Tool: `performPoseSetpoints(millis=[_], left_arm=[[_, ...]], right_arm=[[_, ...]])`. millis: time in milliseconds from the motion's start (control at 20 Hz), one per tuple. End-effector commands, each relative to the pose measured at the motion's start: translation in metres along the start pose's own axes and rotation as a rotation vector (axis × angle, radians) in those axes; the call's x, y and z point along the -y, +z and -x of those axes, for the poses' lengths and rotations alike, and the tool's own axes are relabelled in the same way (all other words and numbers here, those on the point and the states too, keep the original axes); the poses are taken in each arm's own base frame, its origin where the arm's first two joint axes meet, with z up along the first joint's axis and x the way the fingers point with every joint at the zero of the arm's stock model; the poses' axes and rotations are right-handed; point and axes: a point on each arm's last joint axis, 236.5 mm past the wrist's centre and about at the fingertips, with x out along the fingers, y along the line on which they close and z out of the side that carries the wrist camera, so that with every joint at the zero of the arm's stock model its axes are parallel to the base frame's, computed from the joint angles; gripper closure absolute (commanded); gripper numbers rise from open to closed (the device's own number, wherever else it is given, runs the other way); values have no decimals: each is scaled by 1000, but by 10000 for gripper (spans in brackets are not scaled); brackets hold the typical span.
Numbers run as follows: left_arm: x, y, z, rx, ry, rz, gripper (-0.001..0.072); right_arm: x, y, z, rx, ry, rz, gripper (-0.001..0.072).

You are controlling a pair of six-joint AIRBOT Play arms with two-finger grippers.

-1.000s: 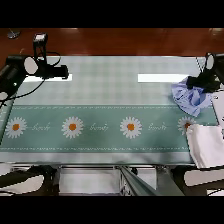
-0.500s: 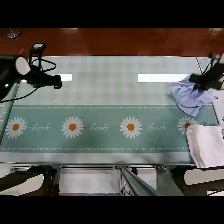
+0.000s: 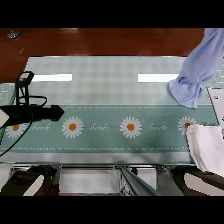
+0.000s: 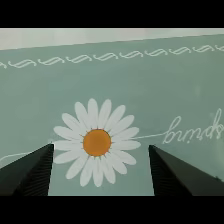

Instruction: Fold the shirts.

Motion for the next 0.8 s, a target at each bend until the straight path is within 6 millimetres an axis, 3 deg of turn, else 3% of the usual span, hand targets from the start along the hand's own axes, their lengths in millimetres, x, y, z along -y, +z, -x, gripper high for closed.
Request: performPoseSetpoints(millis=[0, 150, 250, 300, 400, 450, 600, 750], left_arm=[[13, -8, 4, 66, -59, 24, 8], [13, 7, 5, 126, -62, 31, 8], [16, 10, 4, 133, -73, 41, 8], [16, 10, 3, 131, -79, 53, 8], [17, 10, 0, 123, -81, 62, 8], [17, 9, -1, 118, -82, 63, 8], [16, 8, -6, 100, -79, 68, 8], [14, 6, -11, 83, -76, 72, 8]], right_arm=[[-46, 68, 81, 240, 91, 89, 690], [-70, 95, 133, 382, 151, 122, 690], [-87, 87, 149, 362, 207, 137, 690], [-102, 70, 147, 296, 254, 154, 690], [-143, 16, 127, 114, 387, 205, 690], [-167, -21, 110, 4, 459, 217, 690], [-238, -139, 65, -290, 641, 214, 690], [-319, -261, 37, -530, 795, 146, 690]])
